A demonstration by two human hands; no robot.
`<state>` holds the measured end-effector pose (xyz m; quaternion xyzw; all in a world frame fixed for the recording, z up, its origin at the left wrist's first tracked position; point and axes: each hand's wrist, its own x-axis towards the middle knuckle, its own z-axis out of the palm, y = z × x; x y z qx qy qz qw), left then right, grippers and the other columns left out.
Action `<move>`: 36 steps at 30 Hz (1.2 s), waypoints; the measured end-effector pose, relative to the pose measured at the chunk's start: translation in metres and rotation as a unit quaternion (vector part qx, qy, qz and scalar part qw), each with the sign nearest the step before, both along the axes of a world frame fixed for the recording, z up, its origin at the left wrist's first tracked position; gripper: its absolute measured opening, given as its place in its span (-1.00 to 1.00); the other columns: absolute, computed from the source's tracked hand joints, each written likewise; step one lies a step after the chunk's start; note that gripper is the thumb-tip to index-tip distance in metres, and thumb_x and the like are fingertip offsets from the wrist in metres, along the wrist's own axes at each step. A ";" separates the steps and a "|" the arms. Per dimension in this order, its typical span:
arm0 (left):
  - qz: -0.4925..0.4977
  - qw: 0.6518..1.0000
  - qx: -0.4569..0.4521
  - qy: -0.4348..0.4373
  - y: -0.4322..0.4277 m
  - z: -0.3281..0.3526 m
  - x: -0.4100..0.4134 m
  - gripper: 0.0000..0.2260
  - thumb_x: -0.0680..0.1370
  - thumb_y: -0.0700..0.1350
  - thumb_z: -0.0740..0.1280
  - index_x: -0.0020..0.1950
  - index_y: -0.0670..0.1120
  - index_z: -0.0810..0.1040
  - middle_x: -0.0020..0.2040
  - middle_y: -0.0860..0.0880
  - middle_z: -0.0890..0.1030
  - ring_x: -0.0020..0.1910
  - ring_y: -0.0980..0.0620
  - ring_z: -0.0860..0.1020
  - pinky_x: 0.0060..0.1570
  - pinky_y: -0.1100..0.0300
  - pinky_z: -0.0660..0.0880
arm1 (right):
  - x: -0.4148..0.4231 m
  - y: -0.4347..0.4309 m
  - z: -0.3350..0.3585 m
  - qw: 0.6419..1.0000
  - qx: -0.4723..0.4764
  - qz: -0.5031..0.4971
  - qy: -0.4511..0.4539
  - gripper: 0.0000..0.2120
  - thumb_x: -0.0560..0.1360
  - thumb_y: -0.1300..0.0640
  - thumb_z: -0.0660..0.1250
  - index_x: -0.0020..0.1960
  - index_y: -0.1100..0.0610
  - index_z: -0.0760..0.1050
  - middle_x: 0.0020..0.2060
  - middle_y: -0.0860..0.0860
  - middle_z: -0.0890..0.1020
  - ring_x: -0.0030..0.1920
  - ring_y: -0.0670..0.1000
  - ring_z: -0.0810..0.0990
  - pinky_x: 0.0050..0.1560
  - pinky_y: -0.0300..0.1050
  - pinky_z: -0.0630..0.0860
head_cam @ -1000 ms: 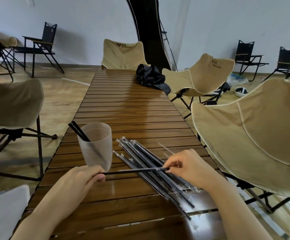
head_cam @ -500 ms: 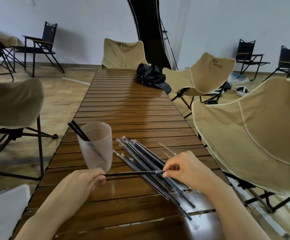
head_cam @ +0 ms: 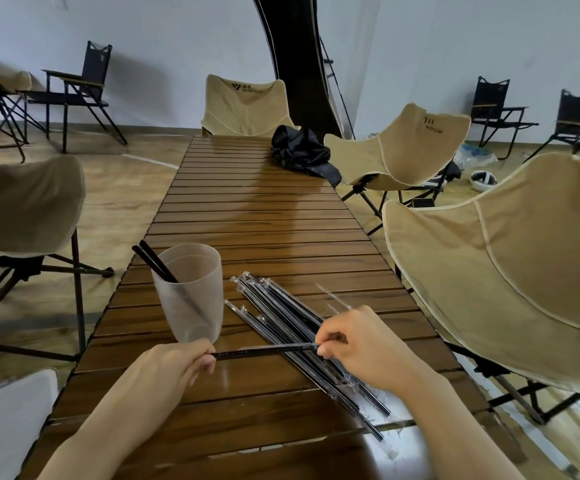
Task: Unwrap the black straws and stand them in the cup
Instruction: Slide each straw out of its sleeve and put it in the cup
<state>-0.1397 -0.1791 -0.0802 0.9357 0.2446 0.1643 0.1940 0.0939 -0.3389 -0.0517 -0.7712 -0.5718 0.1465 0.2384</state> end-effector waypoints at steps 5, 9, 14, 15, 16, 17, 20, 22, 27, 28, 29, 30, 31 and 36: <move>-0.067 0.992 -0.023 0.108 -0.005 -0.001 0.003 -0.83 0.63 -0.07 0.18 -0.15 0.11 0.43 -0.30 0.14 0.44 -0.35 0.20 0.40 -0.22 0.42 0.33 | -0.004 0.005 0.007 1.000 0.015 0.004 0.002 -0.85 0.48 0.18 0.35 -0.20 0.02 0.65 -0.42 -0.22 0.55 -0.30 -0.33 0.53 -0.29 -0.49 0.38; -0.040 0.994 -0.065 0.081 -0.005 0.000 0.005 -0.77 0.64 -0.08 0.15 -0.20 0.13 0.43 -0.32 0.07 0.51 -0.30 0.16 0.48 -0.22 0.37 0.39 | 0.003 0.001 0.008 1.000 -0.006 -0.005 0.024 -0.87 0.49 0.14 0.36 -0.18 -0.02 0.64 -0.40 -0.16 0.62 -0.33 -0.29 0.58 -0.30 -0.45 0.45; -0.039 0.992 -0.103 0.058 0.004 0.001 0.000 -0.75 0.62 -0.01 0.15 -0.23 0.13 0.48 -0.33 0.07 0.54 -0.28 0.14 0.51 -0.27 0.33 0.41 | 0.016 -0.008 0.007 0.996 -0.019 -0.026 0.089 -0.91 0.45 0.19 0.41 -0.12 0.02 0.64 -0.37 -0.09 0.68 -0.39 -0.20 0.64 -0.24 -0.39 0.54; -0.034 0.992 -0.105 0.055 0.006 0.001 -0.002 -0.76 0.62 -0.02 0.15 -0.23 0.13 0.48 -0.31 0.08 0.55 -0.28 0.12 0.52 -0.28 0.31 0.41 | 0.020 -0.009 0.008 0.995 -0.014 -0.028 0.091 -0.92 0.45 0.19 0.42 -0.12 0.03 0.65 -0.37 -0.10 0.69 -0.39 -0.19 0.64 -0.24 -0.40 0.54; -0.028 0.993 -0.105 0.054 0.009 0.001 -0.004 -0.76 0.62 -0.02 0.16 -0.23 0.13 0.49 -0.30 0.08 0.56 -0.28 0.11 0.52 -0.27 0.29 0.42 | 0.023 -0.011 0.010 0.996 -0.012 -0.029 0.089 -0.93 0.45 0.19 0.42 -0.13 0.04 0.66 -0.37 -0.12 0.69 -0.39 -0.19 0.64 -0.25 -0.42 0.53; -0.021 0.993 -0.102 0.056 0.011 0.001 -0.007 -0.76 0.62 -0.02 0.16 -0.23 0.12 0.49 -0.29 0.07 0.57 -0.28 0.10 0.52 -0.26 0.26 0.43 | 0.026 -0.013 0.011 0.996 -0.013 -0.033 0.084 -0.92 0.45 0.19 0.42 -0.15 0.04 0.66 -0.38 -0.13 0.68 -0.39 -0.19 0.64 -0.25 -0.43 0.52; 0.009 0.993 -0.093 0.072 0.017 0.000 -0.016 -0.74 0.62 -0.04 0.15 -0.24 0.13 0.49 -0.28 0.11 0.58 -0.30 0.16 0.52 -0.29 0.29 0.42 | 0.038 -0.022 0.013 0.996 -0.020 -0.064 0.054 -0.89 0.46 0.19 0.42 -0.20 0.04 0.67 -0.41 -0.11 0.67 -0.40 -0.21 0.62 -0.26 -0.46 0.49; 0.033 0.992 -0.089 0.078 0.019 0.000 -0.020 -0.72 0.63 -0.07 0.15 -0.25 0.12 0.49 -0.32 0.11 0.58 -0.31 0.19 0.51 -0.31 0.33 0.41 | 0.048 -0.030 0.013 0.995 -0.021 -0.091 0.020 -0.90 0.47 0.18 0.41 -0.17 0.01 0.67 -0.40 -0.15 0.65 -0.36 -0.27 0.59 -0.26 -0.50 0.44; 0.016 0.993 -0.069 0.092 0.011 0.005 -0.011 -0.77 0.63 -0.07 0.15 -0.16 0.14 0.49 -0.33 0.02 0.56 -0.20 0.22 0.52 -0.12 0.37 0.42 | 0.040 -0.025 0.003 0.996 -0.071 -0.051 -0.025 -0.90 0.47 0.07 0.41 -0.03 -0.08 0.64 -0.31 -0.29 0.57 -0.25 -0.38 0.53 -0.27 -0.51 0.35; 0.006 0.993 -0.066 0.095 0.009 0.006 -0.008 -0.80 0.63 -0.07 0.15 -0.12 0.14 0.49 -0.31 0.04 0.57 -0.17 0.23 0.53 -0.09 0.41 0.41 | 0.035 -0.019 0.001 0.997 -0.071 -0.033 -0.022 -0.90 0.47 0.07 0.40 -0.03 -0.08 0.65 -0.32 -0.29 0.57 -0.24 -0.36 0.55 -0.26 -0.50 0.36; 0.000 0.993 -0.063 0.101 0.008 0.006 -0.006 -0.83 0.63 -0.08 0.16 -0.06 0.13 0.50 -0.28 0.07 0.58 -0.18 0.23 0.54 -0.07 0.45 0.39 | 0.030 -0.014 -0.001 0.997 -0.071 -0.021 -0.022 -0.89 0.49 0.08 0.39 -0.03 -0.07 0.65 -0.32 -0.29 0.56 -0.24 -0.34 0.55 -0.25 -0.49 0.37; 0.001 0.993 -0.058 0.106 0.007 0.007 -0.005 -0.85 0.63 -0.08 0.16 0.00 0.14 0.49 -0.24 0.09 0.58 -0.18 0.24 0.55 -0.05 0.47 0.39 | 0.028 -0.010 -0.001 0.997 -0.070 -0.016 -0.023 -0.89 0.50 0.10 0.38 -0.03 -0.06 0.65 -0.32 -0.28 0.56 -0.25 -0.33 0.56 -0.24 -0.47 0.37; 0.010 0.993 -0.052 0.104 0.007 0.007 -0.005 -0.84 0.64 -0.07 0.15 0.04 0.16 0.46 -0.21 0.12 0.59 -0.17 0.26 0.55 -0.05 0.47 0.40 | 0.028 -0.008 -0.001 0.997 -0.069 -0.019 -0.023 -0.88 0.50 0.12 0.37 -0.04 -0.05 0.65 -0.32 -0.26 0.57 -0.26 -0.31 0.55 -0.23 -0.46 0.38; 0.063 0.994 -0.019 0.091 0.011 0.001 -0.012 -0.84 0.64 -0.04 0.11 0.00 0.22 0.40 -0.27 0.17 0.60 -0.24 0.30 0.56 -0.17 0.43 0.45 | 0.044 -0.018 -0.001 0.990 -0.109 -0.087 -0.033 -0.78 0.55 0.27 0.26 -0.18 -0.01 0.50 -0.36 -0.19 0.51 -0.39 -0.28 0.48 -0.39 -0.44 0.37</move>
